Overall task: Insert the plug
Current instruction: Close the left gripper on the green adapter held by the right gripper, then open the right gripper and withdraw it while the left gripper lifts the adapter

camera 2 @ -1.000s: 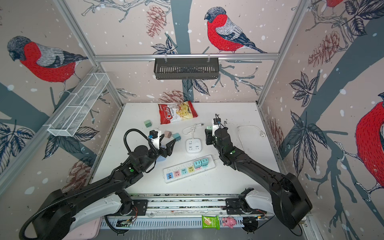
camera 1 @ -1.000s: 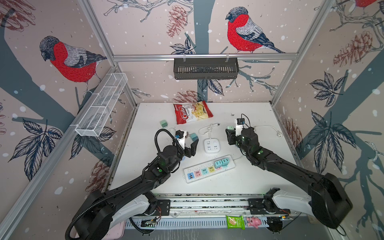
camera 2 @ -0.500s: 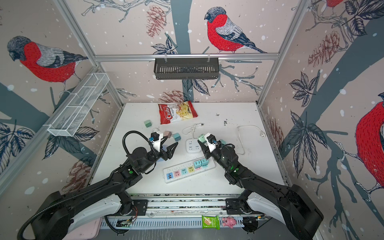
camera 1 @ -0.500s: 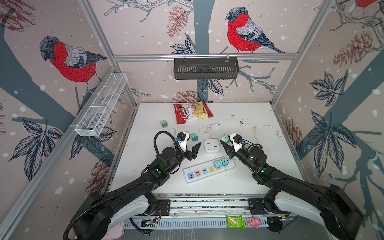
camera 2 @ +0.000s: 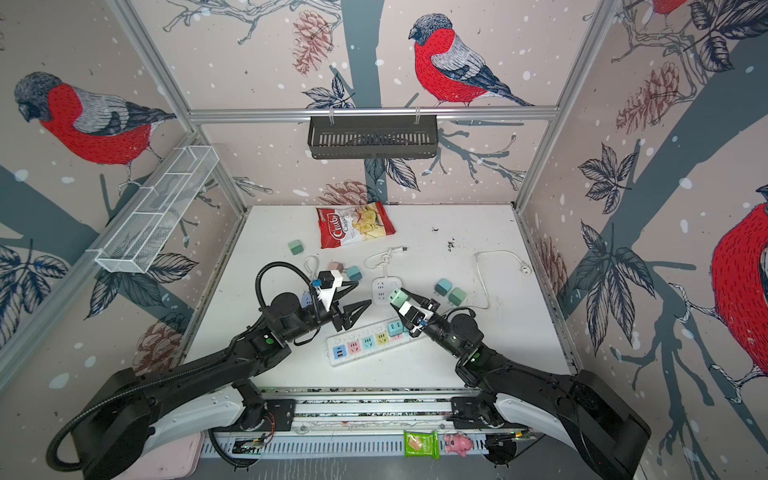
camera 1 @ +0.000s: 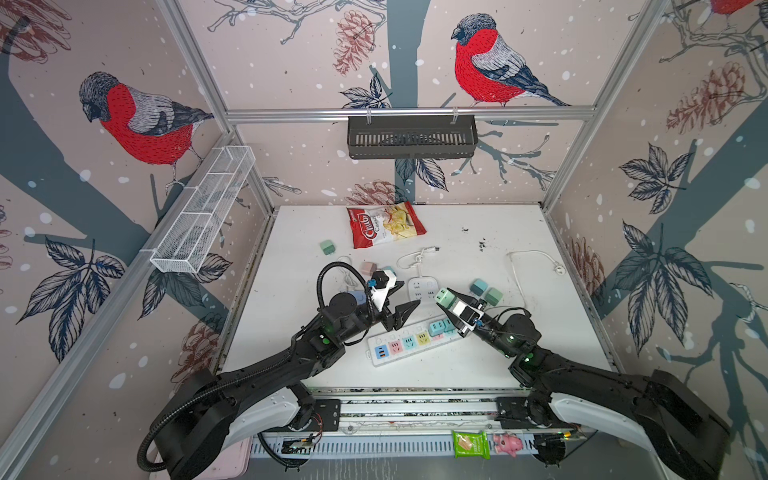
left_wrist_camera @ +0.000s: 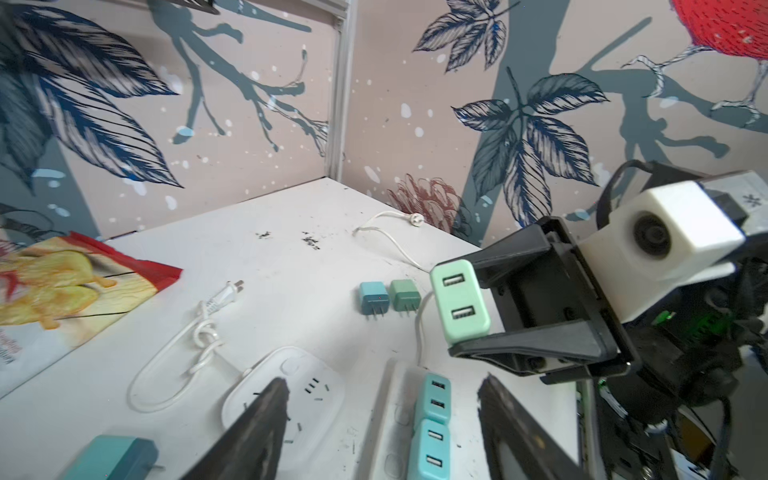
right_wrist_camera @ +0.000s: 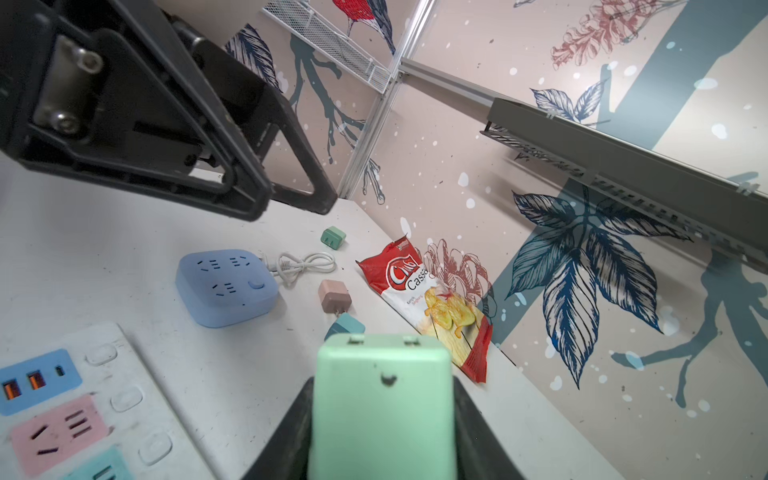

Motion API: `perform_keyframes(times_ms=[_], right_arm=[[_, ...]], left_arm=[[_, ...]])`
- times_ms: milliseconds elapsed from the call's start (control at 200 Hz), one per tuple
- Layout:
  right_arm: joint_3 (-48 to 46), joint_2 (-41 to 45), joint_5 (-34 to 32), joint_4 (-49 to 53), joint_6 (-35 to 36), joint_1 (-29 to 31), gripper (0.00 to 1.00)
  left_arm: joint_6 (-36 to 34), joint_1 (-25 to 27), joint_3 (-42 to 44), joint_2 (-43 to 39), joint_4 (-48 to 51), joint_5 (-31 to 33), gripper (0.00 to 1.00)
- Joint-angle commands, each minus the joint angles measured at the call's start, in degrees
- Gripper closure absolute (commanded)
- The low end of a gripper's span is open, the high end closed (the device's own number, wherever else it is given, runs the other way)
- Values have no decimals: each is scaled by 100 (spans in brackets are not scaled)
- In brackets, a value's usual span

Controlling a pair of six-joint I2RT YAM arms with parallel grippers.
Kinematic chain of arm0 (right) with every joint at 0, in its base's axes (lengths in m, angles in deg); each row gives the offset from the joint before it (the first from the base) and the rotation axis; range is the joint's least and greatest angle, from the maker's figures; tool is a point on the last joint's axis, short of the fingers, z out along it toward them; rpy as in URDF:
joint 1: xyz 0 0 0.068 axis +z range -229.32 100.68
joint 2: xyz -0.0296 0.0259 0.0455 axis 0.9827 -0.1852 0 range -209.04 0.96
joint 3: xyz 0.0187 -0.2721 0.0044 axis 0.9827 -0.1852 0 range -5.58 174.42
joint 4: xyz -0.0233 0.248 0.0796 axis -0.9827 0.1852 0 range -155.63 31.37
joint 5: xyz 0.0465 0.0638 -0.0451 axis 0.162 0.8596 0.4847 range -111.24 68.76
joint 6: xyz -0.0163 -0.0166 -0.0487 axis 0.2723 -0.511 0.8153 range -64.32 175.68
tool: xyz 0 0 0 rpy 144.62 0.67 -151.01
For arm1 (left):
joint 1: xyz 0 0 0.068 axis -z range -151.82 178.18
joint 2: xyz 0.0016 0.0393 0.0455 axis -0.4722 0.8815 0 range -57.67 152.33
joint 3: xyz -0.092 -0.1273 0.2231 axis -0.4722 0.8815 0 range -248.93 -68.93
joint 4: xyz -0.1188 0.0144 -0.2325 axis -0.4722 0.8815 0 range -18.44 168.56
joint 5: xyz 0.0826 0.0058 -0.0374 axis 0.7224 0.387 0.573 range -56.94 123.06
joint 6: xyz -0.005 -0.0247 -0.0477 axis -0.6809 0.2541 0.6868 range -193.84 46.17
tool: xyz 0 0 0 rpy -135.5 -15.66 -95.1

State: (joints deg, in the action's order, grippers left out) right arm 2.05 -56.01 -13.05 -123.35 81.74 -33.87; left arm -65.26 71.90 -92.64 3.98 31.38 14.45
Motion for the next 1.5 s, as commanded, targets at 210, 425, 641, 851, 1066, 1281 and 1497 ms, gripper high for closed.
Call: perform_keyframes(times_ms=[210, 425, 641, 851, 1066, 1281, 1497], right_arm=[[-95, 4, -538, -538, 615, 397, 99], [-106, -59, -748, -631, 844, 612, 99], [-130, -135, -859, -733, 866, 660, 99], [-140, -152, -888, -766, 865, 684, 99], [-122, -237, -889, -794, 898, 719, 100], [-95, -333, -931, -801, 1007, 814, 99], [-74, -410, -994, -838, 1080, 882, 99]], left_arm=[[-14, 134, -664, 829, -54, -1415, 29], [-38, 224, -998, 1178, 323, -1467, 30], [-252, 418, -1265, 1382, 733, -1427, 33], [-391, 527, -1470, 1561, 1022, -1355, 43], [-418, 566, -1478, 1568, 1028, -1395, 50], [-427, 590, -1556, 1693, 1078, -1424, 51], [-445, 628, -1590, 1745, 1100, -1425, 59]])
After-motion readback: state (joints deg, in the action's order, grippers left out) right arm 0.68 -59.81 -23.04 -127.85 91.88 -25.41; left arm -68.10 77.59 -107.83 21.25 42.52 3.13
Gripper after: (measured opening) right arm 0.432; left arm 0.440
